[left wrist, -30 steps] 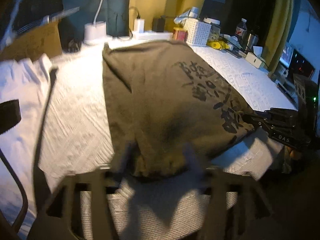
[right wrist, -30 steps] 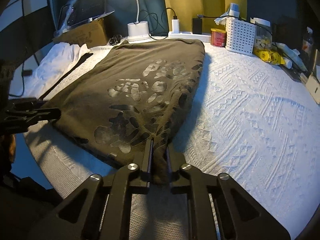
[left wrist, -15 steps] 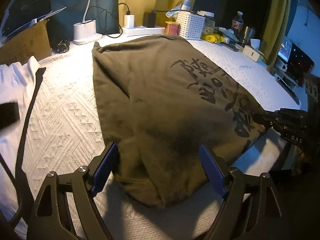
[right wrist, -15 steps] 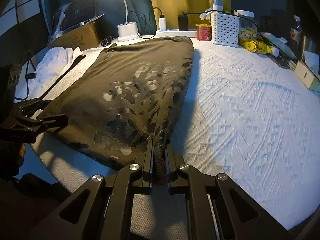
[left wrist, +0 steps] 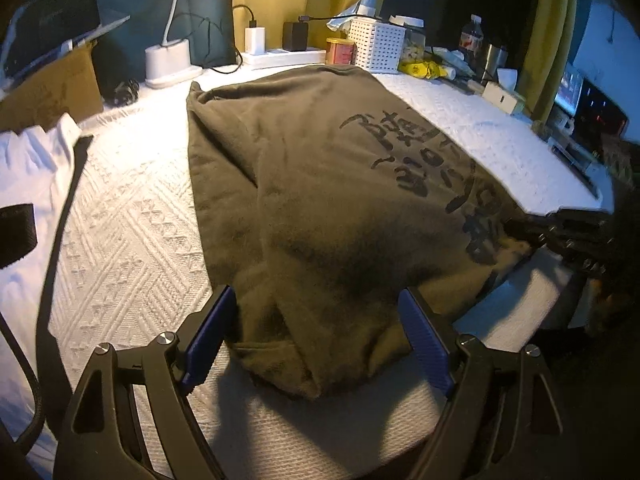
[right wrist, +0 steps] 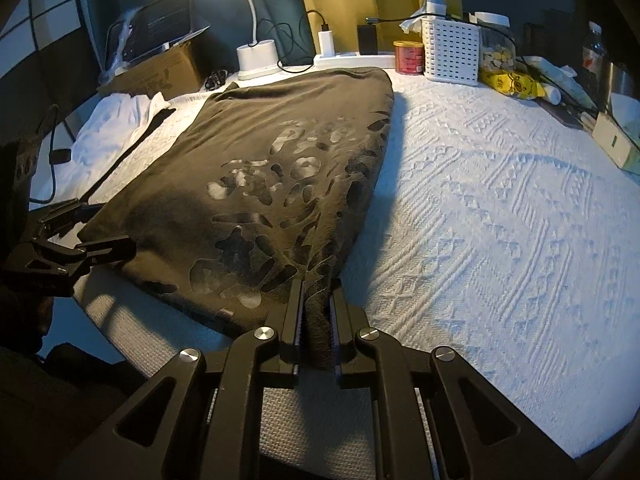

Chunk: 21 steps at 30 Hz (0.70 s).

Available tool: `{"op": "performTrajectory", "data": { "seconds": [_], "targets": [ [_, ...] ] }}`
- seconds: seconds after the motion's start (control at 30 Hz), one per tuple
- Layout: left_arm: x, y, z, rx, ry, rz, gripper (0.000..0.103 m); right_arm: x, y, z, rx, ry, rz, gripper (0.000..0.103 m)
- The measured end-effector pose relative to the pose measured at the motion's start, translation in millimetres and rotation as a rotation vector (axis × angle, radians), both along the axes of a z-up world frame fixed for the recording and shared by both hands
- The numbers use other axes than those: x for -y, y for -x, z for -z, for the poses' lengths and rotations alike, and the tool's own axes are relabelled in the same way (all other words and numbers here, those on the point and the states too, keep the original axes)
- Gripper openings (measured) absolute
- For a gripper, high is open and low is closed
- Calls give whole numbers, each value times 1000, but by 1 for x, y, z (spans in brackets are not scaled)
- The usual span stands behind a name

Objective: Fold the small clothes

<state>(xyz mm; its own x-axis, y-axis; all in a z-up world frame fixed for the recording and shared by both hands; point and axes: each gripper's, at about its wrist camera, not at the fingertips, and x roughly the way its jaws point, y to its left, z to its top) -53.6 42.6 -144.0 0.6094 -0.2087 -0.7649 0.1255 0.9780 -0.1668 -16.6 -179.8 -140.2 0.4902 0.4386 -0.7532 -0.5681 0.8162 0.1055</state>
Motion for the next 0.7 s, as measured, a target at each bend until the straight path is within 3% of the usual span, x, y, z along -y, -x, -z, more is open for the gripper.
{"op": "performTrajectory", "data": {
  "seconds": [0.1, 0.13, 0.17, 0.23, 0.7],
  "targets": [
    [-4, -7, -9, 8, 15, -24, 83, 2, -6, -2, -29, -7, -5, 21],
    [-4, -9, -12, 11, 10, -33, 83, 3, -8, -3, -28, -16, -7, 29],
    [-5, -13, -15, 17, 9, -41, 83, 4, -9, -4, -23, -22, -9, 45],
    [-7, -19, -20, 27, 11, -48, 83, 6, -14, -6, -23, -30, -7, 68],
    [-21, -76, -26, 10, 7, -87, 83, 2, -73, -20, -6, -43, 12, 71]
  ]
}}
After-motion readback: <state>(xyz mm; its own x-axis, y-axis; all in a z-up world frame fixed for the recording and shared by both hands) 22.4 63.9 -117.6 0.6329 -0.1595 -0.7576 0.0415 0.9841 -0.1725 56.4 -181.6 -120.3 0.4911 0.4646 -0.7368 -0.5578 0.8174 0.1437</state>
